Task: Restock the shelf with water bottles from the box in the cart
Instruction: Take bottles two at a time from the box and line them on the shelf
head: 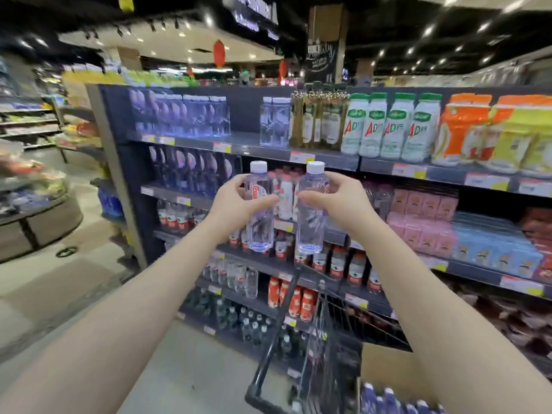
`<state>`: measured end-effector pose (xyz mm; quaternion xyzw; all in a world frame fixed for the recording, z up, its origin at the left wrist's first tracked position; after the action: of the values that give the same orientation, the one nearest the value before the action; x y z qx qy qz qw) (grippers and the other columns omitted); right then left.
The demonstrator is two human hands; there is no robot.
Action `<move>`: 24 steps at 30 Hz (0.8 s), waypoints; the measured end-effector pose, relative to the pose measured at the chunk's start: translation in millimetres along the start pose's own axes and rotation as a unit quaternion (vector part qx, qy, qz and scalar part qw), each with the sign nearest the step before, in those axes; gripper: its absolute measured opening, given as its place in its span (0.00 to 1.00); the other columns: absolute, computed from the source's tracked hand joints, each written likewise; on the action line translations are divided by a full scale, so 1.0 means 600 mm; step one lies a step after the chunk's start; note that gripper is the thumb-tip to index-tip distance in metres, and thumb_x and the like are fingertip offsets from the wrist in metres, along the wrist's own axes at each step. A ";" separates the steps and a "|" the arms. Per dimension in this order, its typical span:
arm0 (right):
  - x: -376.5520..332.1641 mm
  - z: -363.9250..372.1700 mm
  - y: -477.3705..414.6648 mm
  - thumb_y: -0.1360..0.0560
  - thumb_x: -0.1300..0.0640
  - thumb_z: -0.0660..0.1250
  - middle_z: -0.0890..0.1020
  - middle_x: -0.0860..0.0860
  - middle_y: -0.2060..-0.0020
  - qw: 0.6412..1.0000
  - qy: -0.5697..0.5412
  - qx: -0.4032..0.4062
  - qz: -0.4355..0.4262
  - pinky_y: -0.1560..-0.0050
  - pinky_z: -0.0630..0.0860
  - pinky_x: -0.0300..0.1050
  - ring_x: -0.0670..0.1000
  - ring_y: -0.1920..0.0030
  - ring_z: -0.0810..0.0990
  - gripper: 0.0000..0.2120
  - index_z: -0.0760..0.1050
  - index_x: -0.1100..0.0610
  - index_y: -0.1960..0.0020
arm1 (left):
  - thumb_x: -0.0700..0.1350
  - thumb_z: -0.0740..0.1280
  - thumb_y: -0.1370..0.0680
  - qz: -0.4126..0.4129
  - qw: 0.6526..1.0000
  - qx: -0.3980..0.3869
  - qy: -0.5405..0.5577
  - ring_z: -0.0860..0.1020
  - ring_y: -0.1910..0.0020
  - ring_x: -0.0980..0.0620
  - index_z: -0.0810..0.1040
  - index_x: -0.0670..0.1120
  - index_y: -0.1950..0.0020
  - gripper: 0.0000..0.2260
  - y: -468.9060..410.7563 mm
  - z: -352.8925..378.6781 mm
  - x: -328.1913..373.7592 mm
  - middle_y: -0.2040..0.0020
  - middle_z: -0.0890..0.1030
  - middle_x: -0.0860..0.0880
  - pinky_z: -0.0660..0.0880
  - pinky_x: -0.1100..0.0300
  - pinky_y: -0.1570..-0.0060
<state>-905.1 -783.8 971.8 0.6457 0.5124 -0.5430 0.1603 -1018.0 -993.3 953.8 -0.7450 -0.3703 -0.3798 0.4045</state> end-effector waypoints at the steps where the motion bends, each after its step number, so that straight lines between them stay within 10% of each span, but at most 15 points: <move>1: -0.016 0.027 -0.015 0.37 0.41 0.82 0.84 0.44 0.48 1.000 -0.003 -0.004 -0.007 0.47 0.82 0.51 0.48 0.47 0.83 0.28 0.82 0.47 0.39 | 0.64 0.80 0.33 0.000 1.000 0.004 -0.008 0.81 0.48 0.55 0.73 0.55 0.28 0.37 -0.013 -0.034 -0.011 0.45 0.82 0.52 0.79 0.55 0.45; 8: -0.113 0.245 -0.130 0.32 0.45 0.82 0.84 0.50 0.47 0.999 0.008 -0.035 -0.024 0.46 0.80 0.47 0.49 0.47 0.83 0.30 0.75 0.43 0.34 | 0.65 0.81 0.35 0.014 1.000 0.010 -0.021 0.81 0.42 0.50 0.73 0.56 0.28 0.38 -0.130 -0.251 -0.107 0.43 0.80 0.53 0.79 0.55 0.44; 13: -0.172 0.384 -0.214 0.29 0.54 0.81 0.84 0.60 0.44 1.000 -0.009 -0.014 -0.025 0.46 0.79 0.48 0.57 0.42 0.83 0.16 0.75 0.39 0.60 | 0.67 0.82 0.39 0.015 1.000 0.011 -0.006 0.81 0.40 0.46 0.73 0.60 0.33 0.38 -0.247 -0.386 -0.169 0.38 0.81 0.51 0.79 0.47 0.42; 20: -0.174 0.533 -0.385 0.40 0.42 0.83 0.88 0.51 0.49 0.999 -0.032 -0.004 -0.027 0.44 0.84 0.54 0.54 0.51 0.87 0.30 0.83 0.48 0.40 | 0.69 0.82 0.41 0.032 0.999 0.009 0.010 0.82 0.41 0.49 0.72 0.60 0.28 0.44 -0.400 -0.506 -0.237 0.37 0.80 0.52 0.80 0.43 0.40; 24: -0.161 0.583 -0.485 0.34 0.47 0.83 0.88 0.55 0.52 0.999 -0.036 0.002 -0.041 0.52 0.83 0.60 0.62 0.53 0.85 0.19 0.85 0.48 0.45 | 0.70 0.82 0.42 0.027 0.999 -0.006 0.018 0.82 0.39 0.47 0.72 0.64 0.32 0.41 -0.490 -0.533 -0.273 0.39 0.81 0.51 0.81 0.43 0.40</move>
<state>-1325.2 -974.6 1031.5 0.6046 0.5310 -0.5731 0.1549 -1427.6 -1198.9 1029.4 -0.7500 -0.3402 -0.3848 0.4167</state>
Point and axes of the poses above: each hand's wrist, its own y-axis away from the middle knuckle, its own z-axis out of the palm, x = y × z, the point moved 1 cm from there along -y, towards the middle knuckle
